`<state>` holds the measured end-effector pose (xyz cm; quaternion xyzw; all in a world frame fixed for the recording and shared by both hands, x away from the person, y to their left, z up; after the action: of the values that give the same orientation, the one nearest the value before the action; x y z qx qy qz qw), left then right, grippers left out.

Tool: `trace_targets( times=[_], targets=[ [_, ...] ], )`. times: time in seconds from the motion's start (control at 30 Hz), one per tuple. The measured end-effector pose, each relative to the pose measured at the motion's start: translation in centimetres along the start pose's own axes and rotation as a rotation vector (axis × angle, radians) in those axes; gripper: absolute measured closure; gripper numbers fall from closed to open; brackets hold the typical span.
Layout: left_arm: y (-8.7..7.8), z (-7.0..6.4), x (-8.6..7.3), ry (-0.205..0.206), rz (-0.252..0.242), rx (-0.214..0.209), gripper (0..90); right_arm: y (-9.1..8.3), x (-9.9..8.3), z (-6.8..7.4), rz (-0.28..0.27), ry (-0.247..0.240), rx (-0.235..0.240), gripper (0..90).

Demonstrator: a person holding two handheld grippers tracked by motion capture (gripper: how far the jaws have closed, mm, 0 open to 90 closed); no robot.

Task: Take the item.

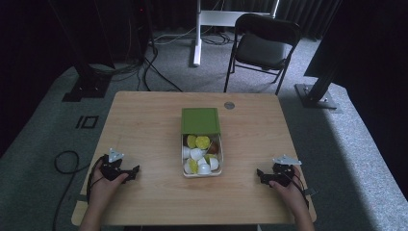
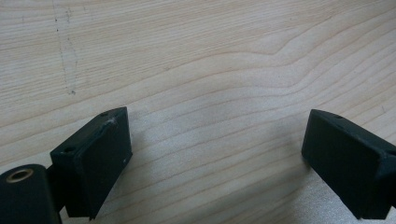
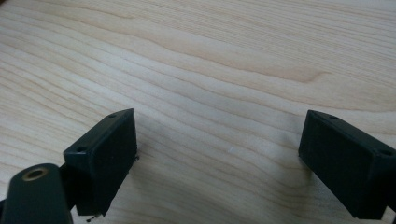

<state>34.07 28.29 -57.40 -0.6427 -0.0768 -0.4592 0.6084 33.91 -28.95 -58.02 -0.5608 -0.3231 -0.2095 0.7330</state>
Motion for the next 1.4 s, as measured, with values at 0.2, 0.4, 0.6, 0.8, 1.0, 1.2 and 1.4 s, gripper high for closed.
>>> trace_targets(
  times=[0.2, 0.4, 0.6, 0.8, 1.0, 1.2, 1.4],
  targets=[
    [0.0, 0.0, 0.0, 0.000, 0.000, 0.000, 9.3, 0.0, 0.0, 0.0, 0.000, 0.000, 0.000, 11.2],
    [0.0, 0.0, 0.0, 0.000, 0.000, 0.000, 9.3, 0.0, 0.0, 0.0, 0.000, 0.000, -0.001, 11.2],
    [0.0, 0.0, 0.0, 0.000, 0.000, 0.000, 9.3, 0.0, 0.0, 0.0, 0.001, -0.006, 0.002, 11.2],
    [0.0, 0.0, 0.0, 0.000, 0.000, 0.000, 9.3, -0.6, 0.6, 0.4, -0.013, -0.019, 0.003, 11.3],
    [0.0, 0.0, 0.0, -0.001, -0.001, 0.000, 9.3, -2.0, 2.3, 0.8, -0.060, -0.018, 0.027, 11.3],
    [0.0, 0.0, 0.0, -0.001, 0.000, -0.001, 9.3, -2.5, 3.7, 1.7, -0.082, -0.041, 0.060, 11.5],
    [0.0, 0.0, 0.0, -0.001, -0.001, -0.001, 9.4, -2.6, 5.2, 3.4, -0.101, -0.078, 0.102, 13.4]
  ],
)
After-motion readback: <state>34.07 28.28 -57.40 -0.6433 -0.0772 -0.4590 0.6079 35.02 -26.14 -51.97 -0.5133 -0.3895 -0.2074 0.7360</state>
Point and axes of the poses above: each handheld gripper's, and its own axes: y roughly forward along the jaws, x roughly out of its top, z roughly to its left, the point moved 3 cm from there along y, roughly forward along the jaws, and after that the axes turned 12 degrees about y, right-handed, at the moved point
